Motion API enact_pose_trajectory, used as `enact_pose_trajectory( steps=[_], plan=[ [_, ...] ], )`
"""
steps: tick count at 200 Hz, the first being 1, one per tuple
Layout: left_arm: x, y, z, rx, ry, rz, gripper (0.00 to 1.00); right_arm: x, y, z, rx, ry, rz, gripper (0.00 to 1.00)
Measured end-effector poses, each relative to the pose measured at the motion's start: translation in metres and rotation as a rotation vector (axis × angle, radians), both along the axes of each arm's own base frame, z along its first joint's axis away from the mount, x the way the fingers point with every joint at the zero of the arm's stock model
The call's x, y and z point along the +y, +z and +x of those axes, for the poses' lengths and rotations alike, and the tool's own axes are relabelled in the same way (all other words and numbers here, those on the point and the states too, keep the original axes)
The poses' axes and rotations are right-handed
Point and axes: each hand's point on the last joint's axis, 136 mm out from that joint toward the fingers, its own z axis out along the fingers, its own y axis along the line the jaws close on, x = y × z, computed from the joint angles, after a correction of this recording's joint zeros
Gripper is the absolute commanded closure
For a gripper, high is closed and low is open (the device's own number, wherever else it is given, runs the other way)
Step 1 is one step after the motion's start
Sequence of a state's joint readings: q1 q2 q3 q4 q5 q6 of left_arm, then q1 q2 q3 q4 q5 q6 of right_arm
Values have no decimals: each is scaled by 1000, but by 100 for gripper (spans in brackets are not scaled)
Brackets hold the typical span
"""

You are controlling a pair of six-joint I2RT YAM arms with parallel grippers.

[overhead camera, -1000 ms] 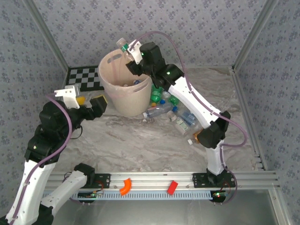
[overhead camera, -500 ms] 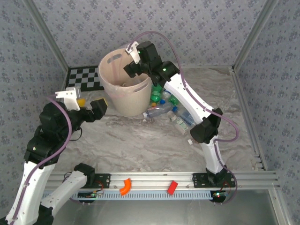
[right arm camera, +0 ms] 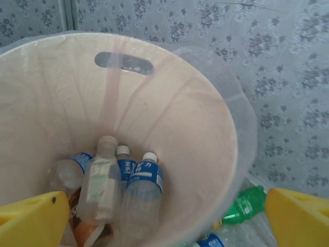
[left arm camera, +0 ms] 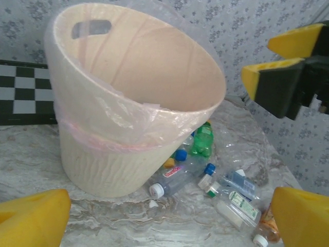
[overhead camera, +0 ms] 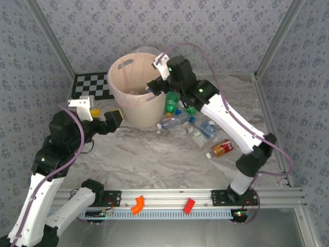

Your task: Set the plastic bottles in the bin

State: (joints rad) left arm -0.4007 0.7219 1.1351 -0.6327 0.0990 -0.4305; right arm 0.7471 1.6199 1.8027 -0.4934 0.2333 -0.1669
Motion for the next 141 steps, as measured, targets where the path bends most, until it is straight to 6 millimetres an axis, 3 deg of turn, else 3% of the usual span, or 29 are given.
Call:
enact_pose_trajectory(
  steps=[25, 72, 100, 141],
  plan=[
    [-13, -4, 5, 8, -51, -24, 0, -28, -13, -18, 11, -42, 12, 1],
    [-53, -19, 9, 36, -186, -39, 0, -96, -75, -39, 134, -231, 37, 1],
    [-81, -29, 9, 54, -259, -19, 0, -142, -111, -61, 205, -380, 79, 0],
    [-109, -43, 12, 66, -319, 24, 0, -203, -143, -96, 292, -579, 209, 0]
  ],
)
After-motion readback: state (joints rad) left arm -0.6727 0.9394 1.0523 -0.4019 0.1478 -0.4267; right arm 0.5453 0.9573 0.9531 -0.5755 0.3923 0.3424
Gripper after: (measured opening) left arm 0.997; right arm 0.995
